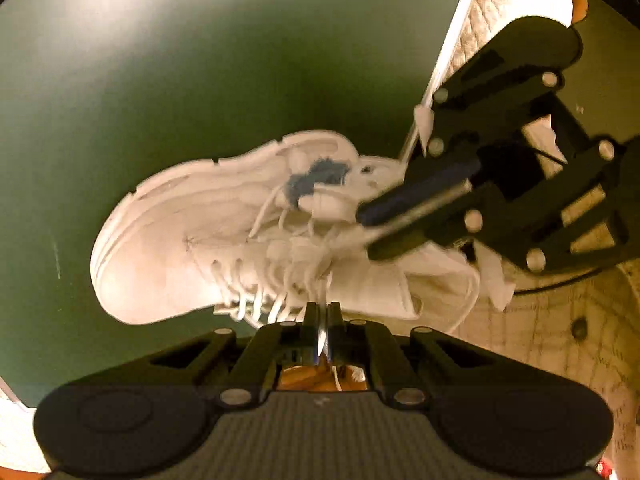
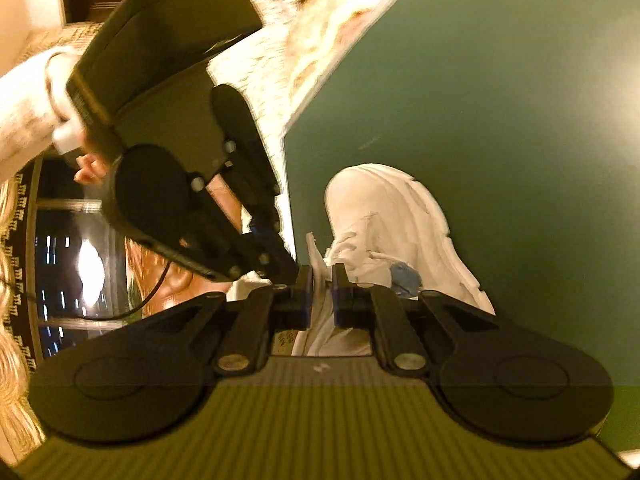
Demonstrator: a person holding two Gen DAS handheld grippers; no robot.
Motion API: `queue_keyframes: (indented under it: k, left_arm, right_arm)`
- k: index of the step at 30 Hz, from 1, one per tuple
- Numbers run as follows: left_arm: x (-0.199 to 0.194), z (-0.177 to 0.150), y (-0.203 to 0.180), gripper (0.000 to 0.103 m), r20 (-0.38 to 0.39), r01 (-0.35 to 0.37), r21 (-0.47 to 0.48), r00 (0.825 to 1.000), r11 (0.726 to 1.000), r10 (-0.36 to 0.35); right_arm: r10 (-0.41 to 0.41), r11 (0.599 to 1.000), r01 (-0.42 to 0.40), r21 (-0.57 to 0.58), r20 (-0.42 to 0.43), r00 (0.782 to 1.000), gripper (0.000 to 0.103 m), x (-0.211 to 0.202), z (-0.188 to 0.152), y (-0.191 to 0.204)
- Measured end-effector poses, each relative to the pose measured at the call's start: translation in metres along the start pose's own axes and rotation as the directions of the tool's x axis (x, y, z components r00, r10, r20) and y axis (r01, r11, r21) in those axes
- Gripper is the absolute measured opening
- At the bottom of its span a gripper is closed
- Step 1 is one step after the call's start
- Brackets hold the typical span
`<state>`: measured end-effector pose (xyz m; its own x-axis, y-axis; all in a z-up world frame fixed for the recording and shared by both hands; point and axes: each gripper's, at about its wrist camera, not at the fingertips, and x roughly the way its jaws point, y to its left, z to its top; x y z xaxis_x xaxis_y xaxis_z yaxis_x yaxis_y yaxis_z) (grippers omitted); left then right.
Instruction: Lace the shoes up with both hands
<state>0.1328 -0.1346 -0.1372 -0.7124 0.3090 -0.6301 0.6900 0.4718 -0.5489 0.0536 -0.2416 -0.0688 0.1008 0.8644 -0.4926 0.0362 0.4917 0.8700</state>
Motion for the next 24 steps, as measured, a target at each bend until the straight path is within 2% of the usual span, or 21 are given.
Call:
queue_keyframes:
  k: [3, 6, 9, 12, 15, 16, 18, 21, 24]
  left_arm:
    - [-0.007, -0.010, -0.010, 0.003, 0.118, -0.021, -0.005, 0.993, 1.000, 0.022]
    - [-0.007, -0.024, -0.024, 0.003, 0.212, -0.093, -0.005, 0.973, 0.996, 0.092]
    - [-0.005, -0.039, -0.032, 0.003, 0.297, -0.129, -0.074, 0.944, 0.989, 0.146]
    - [-0.005, -0.052, -0.040, 0.003, 0.361, -0.155, -0.119, 0.913, 0.981, 0.188]
    - [-0.010, -0.062, -0.047, 0.003, 0.405, -0.183, -0.145, 0.886, 0.972, 0.227]
    - [-0.011, -0.064, -0.048, 0.003, 0.418, -0.179, -0.158, 0.879, 0.971, 0.230]
    - [-0.012, -0.069, -0.046, 0.003, 0.431, -0.157, -0.184, 0.874, 0.970, 0.223]
    - [-0.013, -0.074, -0.043, 0.003, 0.427, -0.140, -0.210, 0.877, 0.968, 0.219]
    - [-0.004, -0.079, -0.038, 0.003, 0.413, -0.126, -0.213, 0.887, 0.969, 0.206]
  right_arm:
    - [0.009, 0.995, -0.011, -0.097, -0.028, 1.000, 0.015, 0.001, 0.005, 0.009]
    - [-0.001, 0.984, -0.008, -0.176, -0.052, 0.999, 0.016, 0.004, 0.011, 0.014]
    - [0.035, 0.976, -0.053, -0.211, -0.088, 0.995, 0.023, 0.002, 0.021, 0.010]
    - [0.093, 0.977, -0.101, -0.188, -0.049, 0.994, 0.025, -0.013, 0.039, -0.009]
    - [0.055, 0.990, -0.055, -0.129, -0.008, 0.998, 0.026, -0.020, 0.065, -0.040]
    - [0.032, 0.989, -0.035, -0.146, -0.021, 0.999, 0.028, -0.017, 0.072, -0.045]
    - [0.001, 0.976, -0.020, -0.219, -0.088, 0.996, 0.028, -0.004, 0.080, -0.044]
    - [0.021, 0.967, -0.060, -0.248, -0.155, 0.988, 0.028, 0.009, 0.088, -0.038]
    - [0.091, 0.973, -0.129, -0.189, -0.195, 0.977, 0.028, 0.008, 0.094, -0.031]
